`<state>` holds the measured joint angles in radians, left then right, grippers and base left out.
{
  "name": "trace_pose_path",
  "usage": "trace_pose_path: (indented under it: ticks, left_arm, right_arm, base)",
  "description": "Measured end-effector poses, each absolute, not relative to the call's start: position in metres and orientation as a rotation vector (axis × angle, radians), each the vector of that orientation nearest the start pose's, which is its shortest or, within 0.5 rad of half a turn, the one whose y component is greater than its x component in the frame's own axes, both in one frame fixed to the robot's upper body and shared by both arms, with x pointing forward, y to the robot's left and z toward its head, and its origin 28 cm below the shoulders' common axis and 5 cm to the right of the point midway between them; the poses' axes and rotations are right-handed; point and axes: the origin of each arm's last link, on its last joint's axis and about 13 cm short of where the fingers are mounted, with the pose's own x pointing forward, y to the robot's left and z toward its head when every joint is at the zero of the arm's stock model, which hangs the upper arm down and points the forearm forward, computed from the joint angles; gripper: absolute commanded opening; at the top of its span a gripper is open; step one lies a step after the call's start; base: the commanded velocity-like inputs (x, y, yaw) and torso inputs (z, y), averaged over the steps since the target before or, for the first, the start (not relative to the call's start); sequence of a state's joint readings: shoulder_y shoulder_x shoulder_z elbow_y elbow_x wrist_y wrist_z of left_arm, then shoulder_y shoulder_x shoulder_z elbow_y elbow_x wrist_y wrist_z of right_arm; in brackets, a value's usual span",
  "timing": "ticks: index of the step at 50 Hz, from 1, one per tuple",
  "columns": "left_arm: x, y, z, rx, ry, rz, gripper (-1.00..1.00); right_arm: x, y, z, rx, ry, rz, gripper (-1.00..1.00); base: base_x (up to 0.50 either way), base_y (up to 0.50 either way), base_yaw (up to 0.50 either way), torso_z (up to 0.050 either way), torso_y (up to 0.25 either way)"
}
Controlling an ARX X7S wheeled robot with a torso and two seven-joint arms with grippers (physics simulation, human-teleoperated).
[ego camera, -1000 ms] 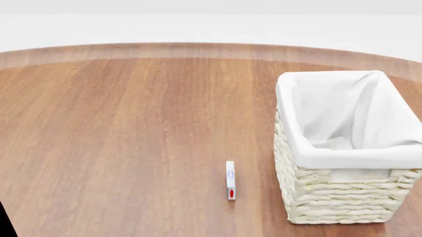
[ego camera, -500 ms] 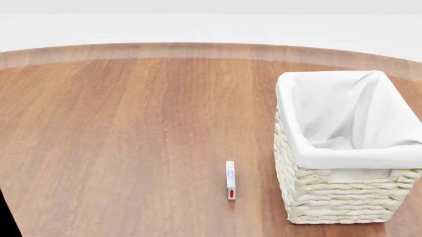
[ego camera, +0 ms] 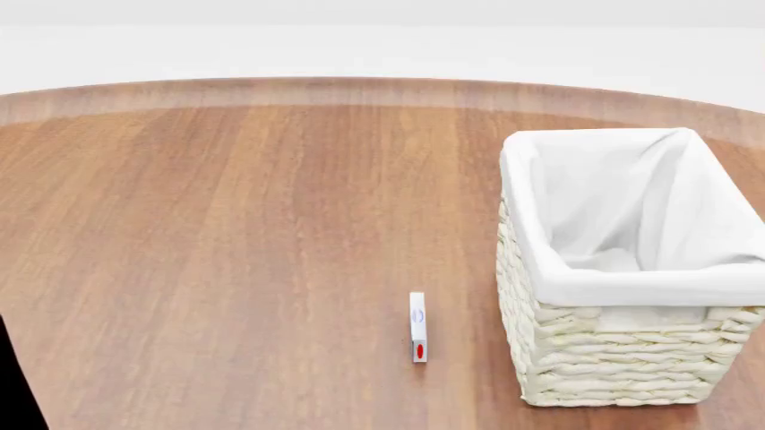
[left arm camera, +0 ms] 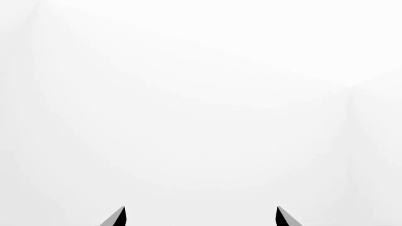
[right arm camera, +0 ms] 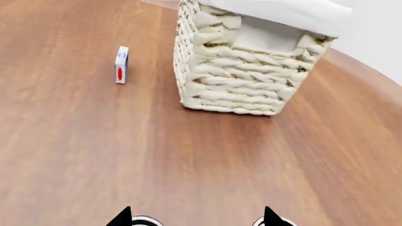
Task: Pick up the tomato sauce, and put it in the basket.
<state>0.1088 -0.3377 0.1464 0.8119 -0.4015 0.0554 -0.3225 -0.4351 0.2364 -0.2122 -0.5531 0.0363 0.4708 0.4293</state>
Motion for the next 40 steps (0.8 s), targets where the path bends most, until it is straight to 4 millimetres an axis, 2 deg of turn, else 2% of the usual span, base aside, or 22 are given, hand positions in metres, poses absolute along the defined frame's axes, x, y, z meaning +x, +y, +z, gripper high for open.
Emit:
trace_pose_path:
  ticks: [18, 40]
  left_arm:
    - [0.1533, 0.2077, 0.1589, -0.252, -0.615, -0.097, 1.0]
    - [0.1529, 0.209, 0.1598, -0.242, -0.619, -0.092, 1.0]
  right_arm:
    - [0.094, -0.0986, 0.0228, -0.25, 0.38, -0.161, 1.0]
    - [0.096, -0.0931, 0.0235, -0.22, 0.333, -0.104, 1.0]
  base:
    - [0.0, 0.0, 0.0, 0.0, 0.0]
    - [0.0, 0.0, 0.0, 0.0, 0.0]
